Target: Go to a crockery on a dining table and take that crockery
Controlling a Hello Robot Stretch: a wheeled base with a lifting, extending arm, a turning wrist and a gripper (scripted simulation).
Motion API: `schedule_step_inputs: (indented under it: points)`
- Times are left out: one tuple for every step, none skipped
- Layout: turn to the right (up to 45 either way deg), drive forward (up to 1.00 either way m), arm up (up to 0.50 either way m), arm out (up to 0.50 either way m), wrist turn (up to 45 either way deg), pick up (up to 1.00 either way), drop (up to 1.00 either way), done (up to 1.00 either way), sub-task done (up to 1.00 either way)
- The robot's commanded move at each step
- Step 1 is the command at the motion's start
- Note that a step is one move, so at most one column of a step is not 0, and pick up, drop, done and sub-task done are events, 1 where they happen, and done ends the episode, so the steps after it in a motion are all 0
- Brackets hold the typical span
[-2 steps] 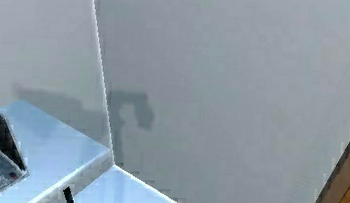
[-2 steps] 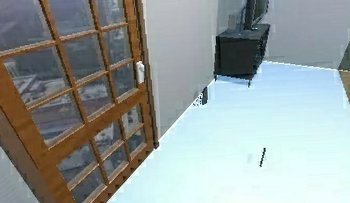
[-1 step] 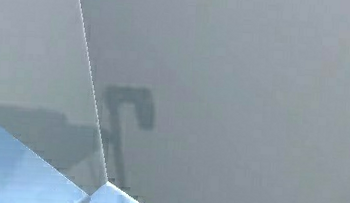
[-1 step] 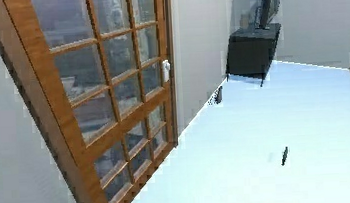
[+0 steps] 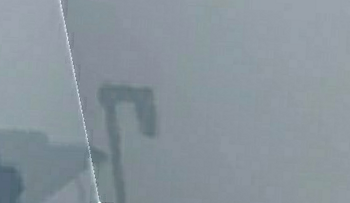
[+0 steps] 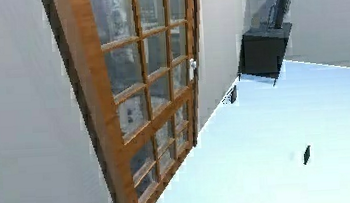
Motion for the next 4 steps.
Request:
schedule_step_inputs:
  points:
    - [45.0,0.0,0.0,0.0,0.0,0.0,0.0,0.0,0.0]
    - [45.0,0.0,0.0,0.0,0.0,0.0,0.0,0.0,0.0]
    - [30.0,0.0,0.0,0.0,0.0,0.0,0.0,0.0,0.0]
    - [0.0,0.2,0.0,0.0,0.0,0.0,0.0,0.0,0.0]
